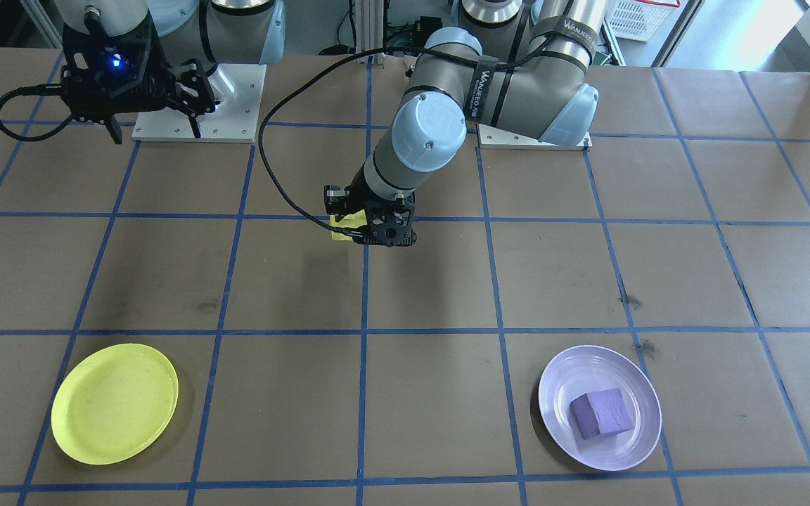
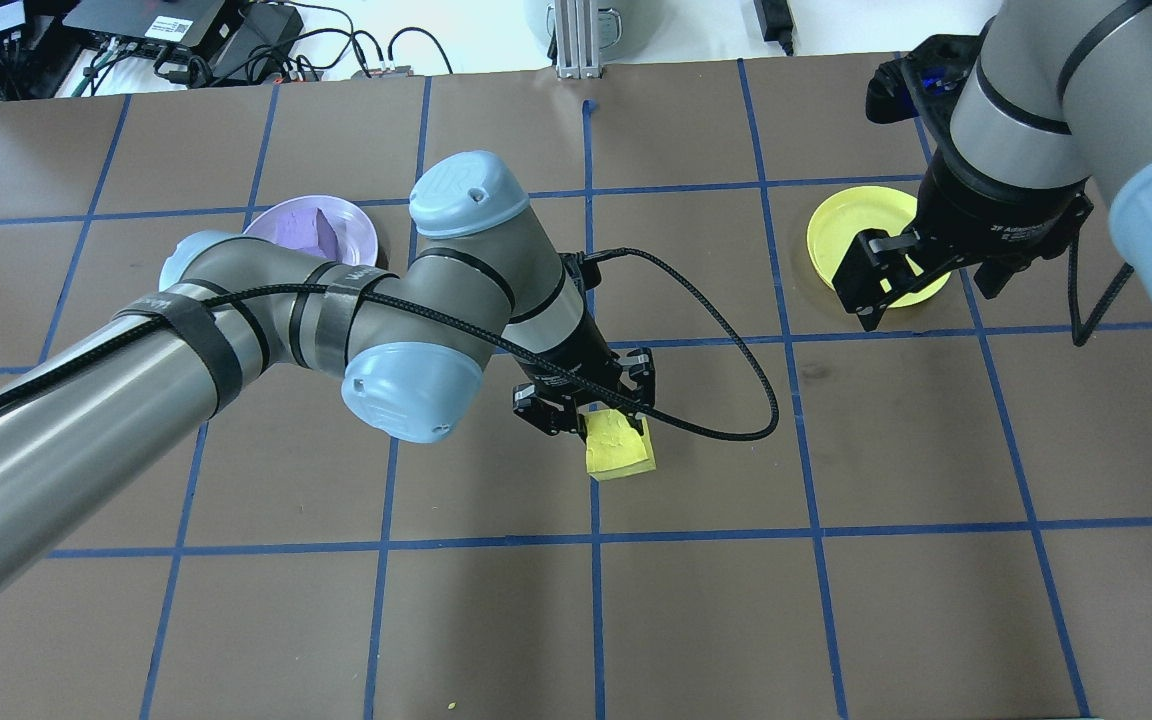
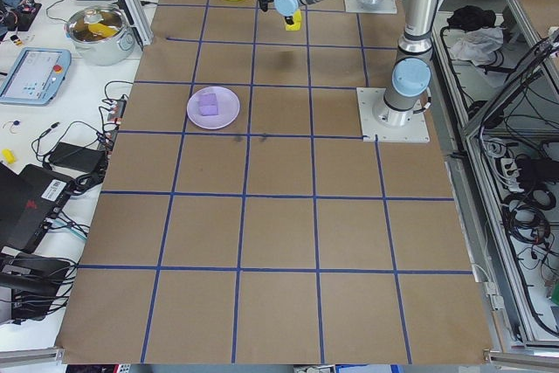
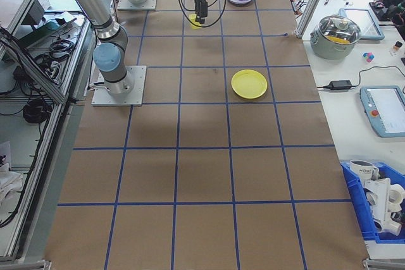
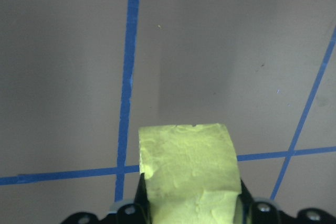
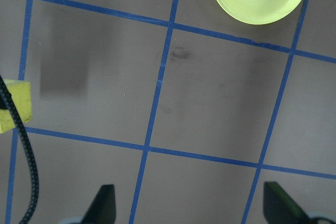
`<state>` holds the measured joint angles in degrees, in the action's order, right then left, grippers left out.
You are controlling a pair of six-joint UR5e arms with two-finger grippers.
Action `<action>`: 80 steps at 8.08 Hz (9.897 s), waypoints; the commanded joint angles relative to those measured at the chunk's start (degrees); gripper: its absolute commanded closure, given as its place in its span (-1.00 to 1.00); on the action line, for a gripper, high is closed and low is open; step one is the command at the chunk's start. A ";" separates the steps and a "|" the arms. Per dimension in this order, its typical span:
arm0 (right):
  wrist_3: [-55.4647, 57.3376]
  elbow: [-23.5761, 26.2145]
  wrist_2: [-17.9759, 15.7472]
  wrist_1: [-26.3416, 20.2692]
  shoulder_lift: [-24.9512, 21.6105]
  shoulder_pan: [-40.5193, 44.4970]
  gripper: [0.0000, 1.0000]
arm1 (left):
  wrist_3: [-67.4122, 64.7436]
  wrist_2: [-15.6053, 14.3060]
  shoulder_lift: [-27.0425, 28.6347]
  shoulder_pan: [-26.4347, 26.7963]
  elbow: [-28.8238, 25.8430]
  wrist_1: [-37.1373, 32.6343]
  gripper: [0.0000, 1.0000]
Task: Sort blocks by color into plates
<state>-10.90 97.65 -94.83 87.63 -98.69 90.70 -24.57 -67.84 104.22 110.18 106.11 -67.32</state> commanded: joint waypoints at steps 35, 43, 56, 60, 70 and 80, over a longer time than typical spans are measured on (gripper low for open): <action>57.14 5.45 5.10 27.06 29.24 14.59 -1.00 | 27.30 -21.81 -15.62 -22.38 -18.57 -28.57 -1.00; 56.18 7.92 5.71 28.72 30.23 14.24 0.74 | 25.18 -21.81 -17.74 -22.99 -17.42 -28.48 -1.00; -3.16 -6.04 2.90 36.02 34.14 -17.23 1.00 | 26.76 -26.02 -17.21 -25.37 -17.78 -28.04 -1.00; -2.98 -10.02 3.25 31.12 36.46 -13.90 1.00 | 26.94 -25.94 -17.47 -25.37 -17.16 -28.04 -1.00; -3.34 -9.85 2.90 23.48 25.88 -12.58 -1.00 | 26.94 -26.20 -17.30 -25.37 -17.16 -27.95 -1.00; 7.65 -4.39 5.98 4.22 2.01 -2.64 -1.00 | 27.46 -21.36 -17.04 -25.28 -17.25 -27.78 -1.00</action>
<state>-3.30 93.12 -90.24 91.80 -96.61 87.59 2.36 -90.64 87.04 84.79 88.94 -95.26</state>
